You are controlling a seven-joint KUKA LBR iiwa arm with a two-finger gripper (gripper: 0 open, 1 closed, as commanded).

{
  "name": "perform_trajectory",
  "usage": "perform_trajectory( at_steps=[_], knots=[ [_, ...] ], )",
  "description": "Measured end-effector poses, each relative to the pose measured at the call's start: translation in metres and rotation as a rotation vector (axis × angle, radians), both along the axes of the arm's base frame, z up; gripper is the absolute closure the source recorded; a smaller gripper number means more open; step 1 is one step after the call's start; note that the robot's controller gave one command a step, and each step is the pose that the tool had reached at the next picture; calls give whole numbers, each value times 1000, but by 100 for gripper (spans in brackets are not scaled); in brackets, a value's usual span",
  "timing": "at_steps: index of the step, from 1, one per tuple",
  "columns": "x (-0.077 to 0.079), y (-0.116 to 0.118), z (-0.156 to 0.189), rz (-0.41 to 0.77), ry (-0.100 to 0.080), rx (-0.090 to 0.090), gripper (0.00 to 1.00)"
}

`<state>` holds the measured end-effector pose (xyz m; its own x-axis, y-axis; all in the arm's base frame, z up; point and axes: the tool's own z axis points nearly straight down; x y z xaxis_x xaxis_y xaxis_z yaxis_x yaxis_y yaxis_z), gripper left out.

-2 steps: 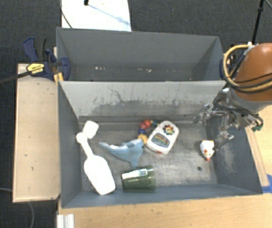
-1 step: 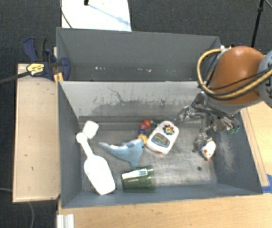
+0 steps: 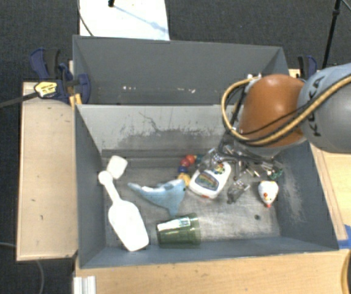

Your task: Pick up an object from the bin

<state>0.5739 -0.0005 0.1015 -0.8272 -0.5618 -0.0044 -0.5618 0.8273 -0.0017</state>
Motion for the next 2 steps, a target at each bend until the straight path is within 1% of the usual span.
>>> perform_trajectory(
  at_steps=[1, 2],
  knots=[
    [16, 22, -24, 42, 14, -8, 100],
    [16, 22, -24, 42, 14, -8, 100]
  ],
)
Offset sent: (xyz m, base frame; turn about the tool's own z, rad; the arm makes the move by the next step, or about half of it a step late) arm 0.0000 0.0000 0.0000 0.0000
